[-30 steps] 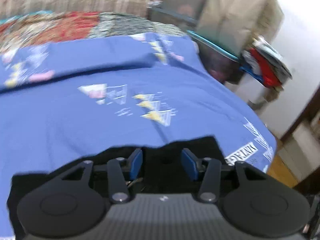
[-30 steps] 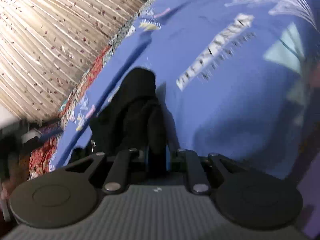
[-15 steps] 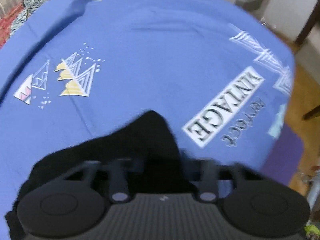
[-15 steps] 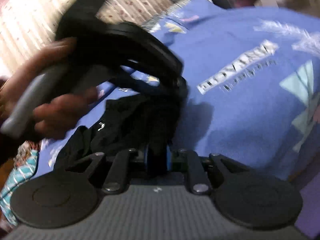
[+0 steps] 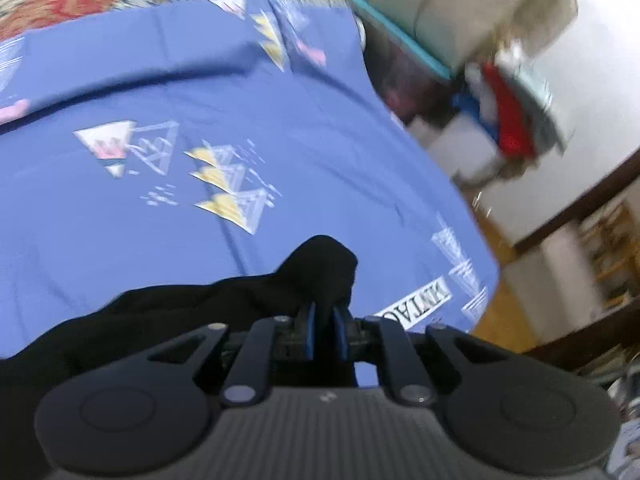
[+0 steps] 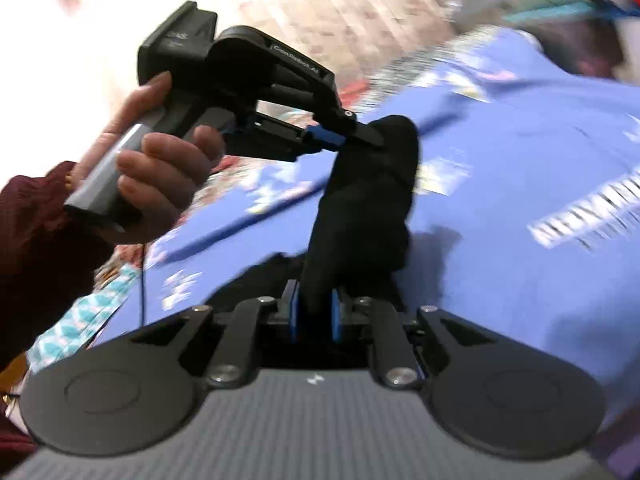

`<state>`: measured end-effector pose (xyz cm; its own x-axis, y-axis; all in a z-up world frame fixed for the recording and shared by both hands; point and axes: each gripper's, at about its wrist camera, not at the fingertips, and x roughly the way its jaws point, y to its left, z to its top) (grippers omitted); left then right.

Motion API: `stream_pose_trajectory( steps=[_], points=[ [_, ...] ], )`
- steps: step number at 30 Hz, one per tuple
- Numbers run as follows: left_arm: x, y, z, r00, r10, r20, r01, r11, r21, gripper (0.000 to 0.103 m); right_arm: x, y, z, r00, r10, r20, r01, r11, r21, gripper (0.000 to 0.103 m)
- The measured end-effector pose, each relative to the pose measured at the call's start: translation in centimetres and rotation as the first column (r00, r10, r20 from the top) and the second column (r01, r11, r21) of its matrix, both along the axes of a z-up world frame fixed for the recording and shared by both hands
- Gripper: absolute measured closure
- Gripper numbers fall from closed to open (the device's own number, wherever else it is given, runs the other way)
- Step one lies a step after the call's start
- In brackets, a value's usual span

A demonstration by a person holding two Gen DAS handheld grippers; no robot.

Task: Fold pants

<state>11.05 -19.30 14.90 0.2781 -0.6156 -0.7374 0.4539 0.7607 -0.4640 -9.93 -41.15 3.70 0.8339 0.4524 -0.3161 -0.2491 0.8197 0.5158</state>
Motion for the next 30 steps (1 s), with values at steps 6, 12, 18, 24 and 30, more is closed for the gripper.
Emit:
stream_pose_trajectory(
  steps=[6, 12, 18, 24, 30],
  points=[
    [-1.4, 11.3, 2.3, 0.987, 0.149, 0.061, -0.140, 0.981, -0.133, 0.093, 2.4, 4.7, 3.5, 0.977, 0.202, 0.070, -0.200, 0.979, -0.023, 0.085],
    [-3.8, 22.5, 0.2, 0.942, 0.332, 0.044, -0.314, 0.923, -0.223, 0.093, 4.5, 12.8, 4.6, 0.914, 0.405, 0.019, -0.400, 0.910, -0.111, 0.085],
    [-4.6, 30.1, -7.2, 0.864, 0.493, -0.103, -0.503, 0.835, -0.224, 0.093, 6.6, 19.6, 1.9, 0.847, 0.509, -0.150, -0.530, 0.827, -0.188, 0.085],
    [-3.7, 32.4, -13.8, 0.790, 0.573, -0.217, -0.608, 0.777, -0.164, 0.087, 6.4, 23.3, -0.9, 0.810, 0.531, -0.248, -0.582, 0.776, -0.241, 0.080],
    [-4.8, 33.0, -13.1, 0.793, 0.581, -0.183, -0.609, 0.766, -0.207, 0.052, 5.5, 22.0, 1.5, 0.796, 0.583, -0.161, -0.605, 0.774, -0.188, 0.046]
  ],
)
